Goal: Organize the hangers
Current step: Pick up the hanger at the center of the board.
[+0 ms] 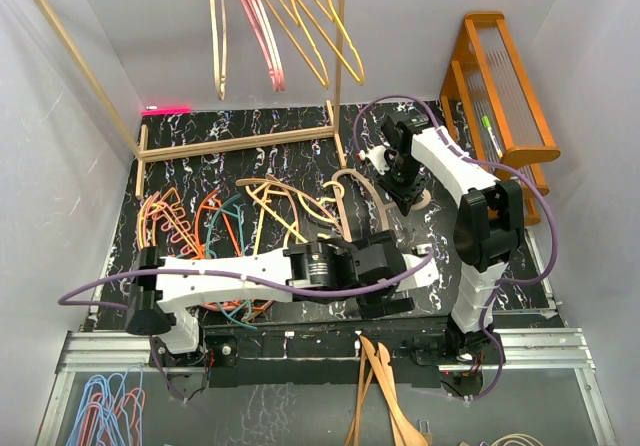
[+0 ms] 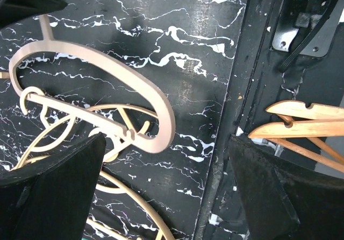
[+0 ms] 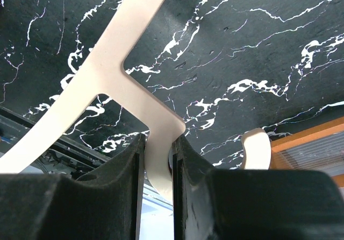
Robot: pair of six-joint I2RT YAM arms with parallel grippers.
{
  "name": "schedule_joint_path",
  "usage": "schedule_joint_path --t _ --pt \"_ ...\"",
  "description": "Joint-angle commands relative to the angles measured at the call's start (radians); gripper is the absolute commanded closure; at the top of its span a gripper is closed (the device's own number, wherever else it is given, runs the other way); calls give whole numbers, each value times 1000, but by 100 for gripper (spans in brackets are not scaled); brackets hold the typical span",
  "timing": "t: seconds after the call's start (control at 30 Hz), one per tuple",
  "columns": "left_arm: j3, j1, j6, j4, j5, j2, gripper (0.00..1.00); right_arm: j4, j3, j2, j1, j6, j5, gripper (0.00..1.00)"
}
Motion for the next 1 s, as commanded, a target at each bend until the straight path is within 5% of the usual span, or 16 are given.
schedule_joint_path --t 0.0,0.67,0.97 --pt "79 -11 45 -6 -49 30 3 3 54 -30 -5 26 -2 92" --pt "-38 -28 40 74 -248 174 5 2 7 -120 -4 -1 -74 92" --pt "-84 -28 37 103 -392 173 25 2 -47 -152 3 -21 -127 92"
